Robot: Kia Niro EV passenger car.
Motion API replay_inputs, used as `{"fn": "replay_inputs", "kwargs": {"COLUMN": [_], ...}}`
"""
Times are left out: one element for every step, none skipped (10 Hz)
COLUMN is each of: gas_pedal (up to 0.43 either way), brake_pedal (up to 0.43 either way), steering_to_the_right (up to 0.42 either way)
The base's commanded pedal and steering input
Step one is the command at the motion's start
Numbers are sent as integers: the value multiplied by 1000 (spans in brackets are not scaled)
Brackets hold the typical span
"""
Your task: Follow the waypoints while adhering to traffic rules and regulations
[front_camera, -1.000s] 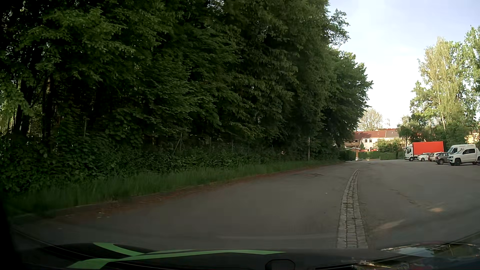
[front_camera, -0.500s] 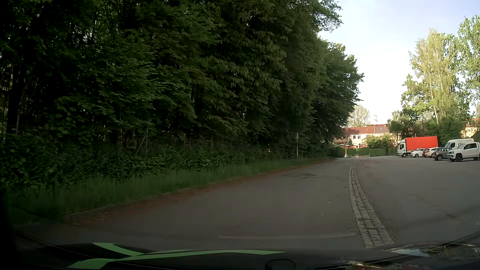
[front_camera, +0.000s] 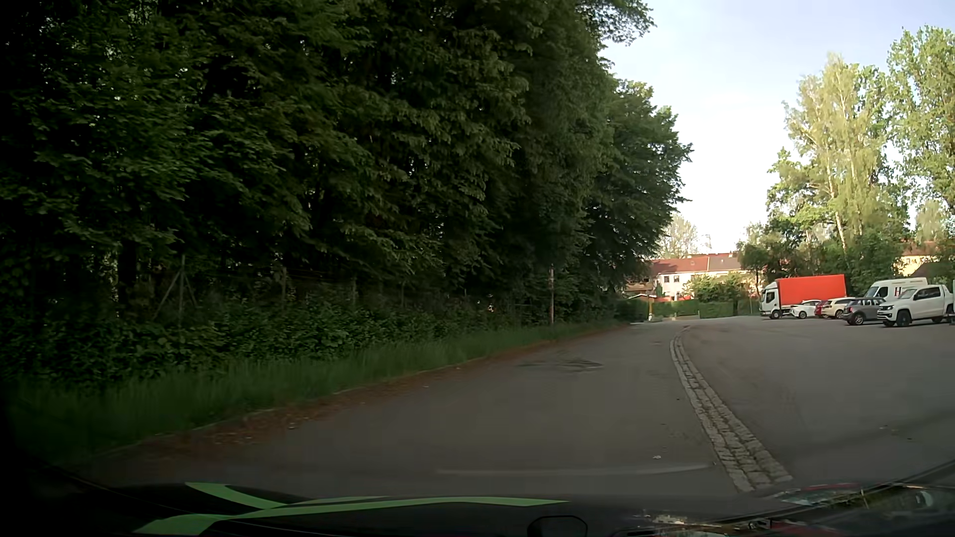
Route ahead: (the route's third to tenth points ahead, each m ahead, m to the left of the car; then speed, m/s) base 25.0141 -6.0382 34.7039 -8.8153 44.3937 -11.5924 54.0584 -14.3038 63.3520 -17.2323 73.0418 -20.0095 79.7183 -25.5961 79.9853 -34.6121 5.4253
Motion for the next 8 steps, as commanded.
{"fn": "replay_inputs", "kwargs": {"gas_pedal": [197, 220, 228, 240, 240, 248, 248, 248], "brake_pedal": [0, 0, 0, 0, 0, 0, 0, 0], "steering_to_the_right": [114, 110, 105, 99, 92, 88, 84, 81]}}
